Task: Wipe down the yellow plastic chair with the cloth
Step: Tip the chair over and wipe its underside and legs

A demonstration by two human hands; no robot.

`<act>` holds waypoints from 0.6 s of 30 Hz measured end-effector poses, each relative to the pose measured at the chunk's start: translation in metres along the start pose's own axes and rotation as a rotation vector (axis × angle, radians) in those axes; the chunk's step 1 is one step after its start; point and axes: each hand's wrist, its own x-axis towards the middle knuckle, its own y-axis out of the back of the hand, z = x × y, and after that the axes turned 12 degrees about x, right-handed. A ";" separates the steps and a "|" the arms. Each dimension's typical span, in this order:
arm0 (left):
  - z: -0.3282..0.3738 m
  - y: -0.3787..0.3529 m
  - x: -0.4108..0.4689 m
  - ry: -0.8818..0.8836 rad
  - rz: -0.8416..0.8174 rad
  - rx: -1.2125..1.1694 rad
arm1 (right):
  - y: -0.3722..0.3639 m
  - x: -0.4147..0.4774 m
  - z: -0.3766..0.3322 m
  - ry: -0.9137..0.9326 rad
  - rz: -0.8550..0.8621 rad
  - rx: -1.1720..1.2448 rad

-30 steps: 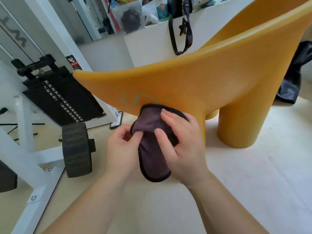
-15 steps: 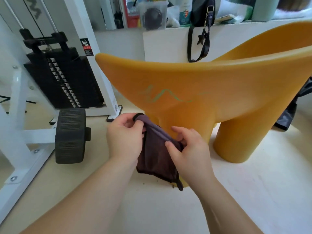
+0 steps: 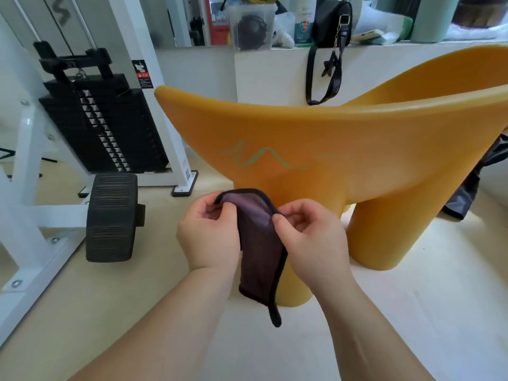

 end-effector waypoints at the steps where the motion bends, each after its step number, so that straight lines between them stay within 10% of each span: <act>1: -0.003 -0.004 0.002 0.067 0.056 -0.047 | -0.003 0.001 -0.006 0.136 -0.021 -0.093; 5: 0.006 -0.025 0.006 0.199 0.157 -0.292 | -0.013 0.008 -0.025 0.527 -0.054 -0.438; 18: 0.016 -0.053 0.042 -0.285 -0.075 -0.292 | -0.034 0.036 -0.084 1.022 0.031 -1.068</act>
